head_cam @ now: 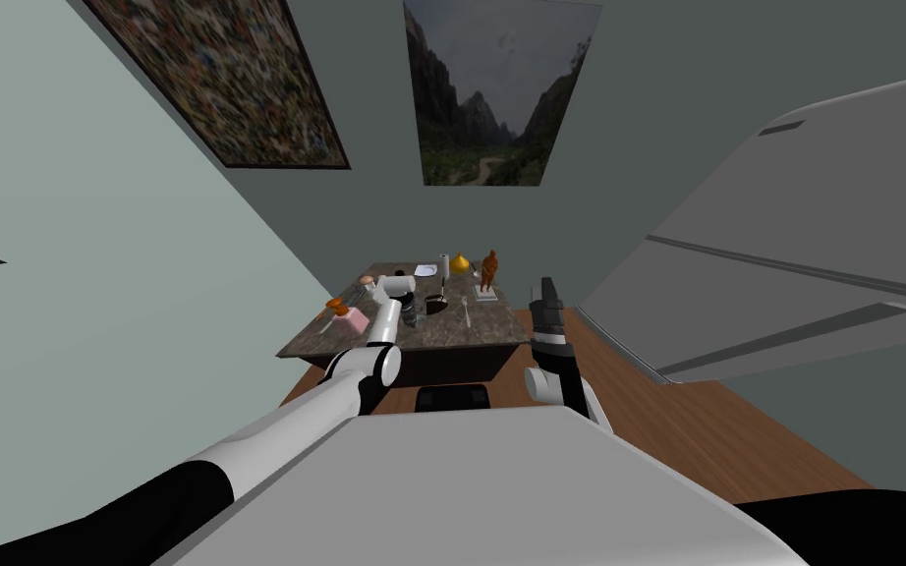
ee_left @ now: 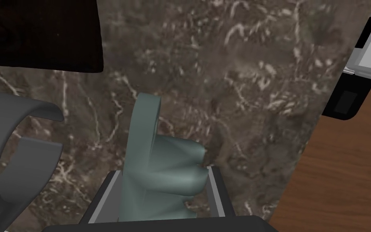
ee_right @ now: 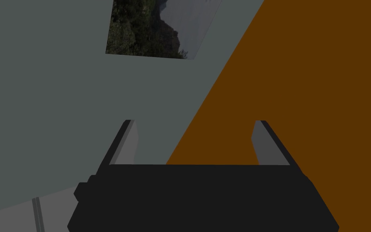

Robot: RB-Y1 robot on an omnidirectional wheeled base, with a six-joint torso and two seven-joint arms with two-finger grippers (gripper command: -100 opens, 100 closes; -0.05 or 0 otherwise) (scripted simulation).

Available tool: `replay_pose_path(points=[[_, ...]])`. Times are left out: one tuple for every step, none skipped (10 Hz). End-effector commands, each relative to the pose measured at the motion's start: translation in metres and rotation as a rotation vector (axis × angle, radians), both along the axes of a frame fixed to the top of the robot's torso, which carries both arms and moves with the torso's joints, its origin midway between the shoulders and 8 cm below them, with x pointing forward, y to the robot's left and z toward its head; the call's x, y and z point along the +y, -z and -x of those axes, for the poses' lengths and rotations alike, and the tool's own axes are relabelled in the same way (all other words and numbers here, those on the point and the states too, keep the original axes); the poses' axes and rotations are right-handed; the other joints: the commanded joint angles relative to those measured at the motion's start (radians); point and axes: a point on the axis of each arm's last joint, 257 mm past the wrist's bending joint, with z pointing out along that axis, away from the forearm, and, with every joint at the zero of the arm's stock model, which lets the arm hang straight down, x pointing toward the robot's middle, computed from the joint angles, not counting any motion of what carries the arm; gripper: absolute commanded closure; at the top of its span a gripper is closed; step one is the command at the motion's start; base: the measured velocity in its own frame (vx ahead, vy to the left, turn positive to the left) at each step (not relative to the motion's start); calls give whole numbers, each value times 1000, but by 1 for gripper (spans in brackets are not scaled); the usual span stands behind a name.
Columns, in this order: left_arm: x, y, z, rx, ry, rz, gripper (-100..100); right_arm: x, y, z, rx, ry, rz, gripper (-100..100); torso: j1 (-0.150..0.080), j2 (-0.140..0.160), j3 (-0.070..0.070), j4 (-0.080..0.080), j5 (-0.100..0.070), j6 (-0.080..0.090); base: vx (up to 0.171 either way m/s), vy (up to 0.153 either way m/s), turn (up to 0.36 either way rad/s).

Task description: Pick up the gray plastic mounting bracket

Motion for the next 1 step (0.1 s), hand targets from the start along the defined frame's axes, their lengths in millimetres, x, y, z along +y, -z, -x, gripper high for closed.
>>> replay_pose_path(points=[[0, 0, 0, 0, 0, 0, 0, 0, 0, 0, 0, 0, 0, 0, 0, 0, 0, 0, 0, 0, 0, 0, 0]])
